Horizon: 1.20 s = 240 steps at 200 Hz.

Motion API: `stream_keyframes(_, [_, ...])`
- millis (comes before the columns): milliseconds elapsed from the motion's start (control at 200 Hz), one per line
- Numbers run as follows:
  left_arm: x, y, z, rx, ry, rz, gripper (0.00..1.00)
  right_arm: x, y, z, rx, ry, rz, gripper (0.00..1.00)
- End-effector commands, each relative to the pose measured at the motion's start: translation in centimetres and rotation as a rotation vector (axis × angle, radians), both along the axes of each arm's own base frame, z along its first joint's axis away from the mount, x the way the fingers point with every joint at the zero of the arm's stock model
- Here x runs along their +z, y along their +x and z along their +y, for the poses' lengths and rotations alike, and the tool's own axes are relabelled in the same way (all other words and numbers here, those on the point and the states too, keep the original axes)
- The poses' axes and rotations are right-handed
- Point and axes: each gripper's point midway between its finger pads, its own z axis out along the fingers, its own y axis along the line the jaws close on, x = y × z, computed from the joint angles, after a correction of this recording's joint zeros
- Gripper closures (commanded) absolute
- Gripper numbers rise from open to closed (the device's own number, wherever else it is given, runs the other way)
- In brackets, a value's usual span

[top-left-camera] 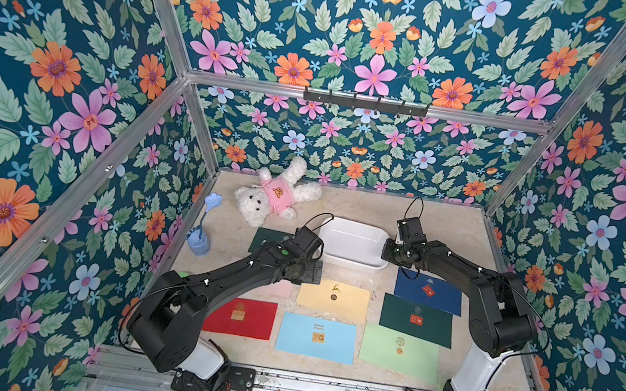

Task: Put the sealed envelopes into the storage box
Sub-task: Adjust the storage box at the center of the board, then adjust the envelope at the center of the board.

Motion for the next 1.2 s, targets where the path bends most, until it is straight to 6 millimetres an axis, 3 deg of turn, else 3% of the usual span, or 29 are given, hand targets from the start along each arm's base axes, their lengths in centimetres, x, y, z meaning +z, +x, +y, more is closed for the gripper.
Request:
stream_keyframes(0, [0.0,-0.3,0.1,-0.005,-0.002,0.004,0.01,0.3,-0.3,-0.5,0.017,-0.042,0.003,0.74])
stream_keyframes(205, [-0.4,-0.4,-0.3,-0.017,-0.019,0.019,0.01,4.5,-0.5,-0.9,0.040,-0.050,-0.060,0.56])
stream_keyframes(310, [-0.2,-0.4,-1.1,-0.043,-0.048,0.023,0.04,6.0,-2.3,-0.8,0.068,-0.014,-0.067,0.43])
stream_keyframes(330, [-0.1,-0.5,-1.3,-0.051,-0.055,0.023,0.04,7.3,-2.8,-0.8,0.075,0.009,-0.089,0.42])
stream_keyframes(485, [0.5,-0.9,-3.1,-0.133,-0.116,0.022,0.11,6.1,-9.2,-0.4,0.120,0.104,-0.012,0.35])
stream_keyframes(615, [0.1,-1.5,-4.9,-0.203,-0.139,0.032,0.14,4.5,-14.4,1.3,0.133,0.216,0.038,0.34])
stream_keyframes(730, [-0.2,-1.9,-6.4,-0.228,-0.153,0.023,0.16,3.5,-17.7,2.9,0.113,0.344,0.063,0.34])
stream_keyframes(965, [-1.2,-1.9,-9.1,-0.248,-0.195,0.007,0.23,2.1,-20.7,5.1,0.082,0.474,0.097,0.36])
stream_keyframes(1195, [-3.7,-1.1,-7.7,-0.139,-0.152,0.013,0.24,0.6,-22.3,6.9,0.067,0.491,0.165,0.36])
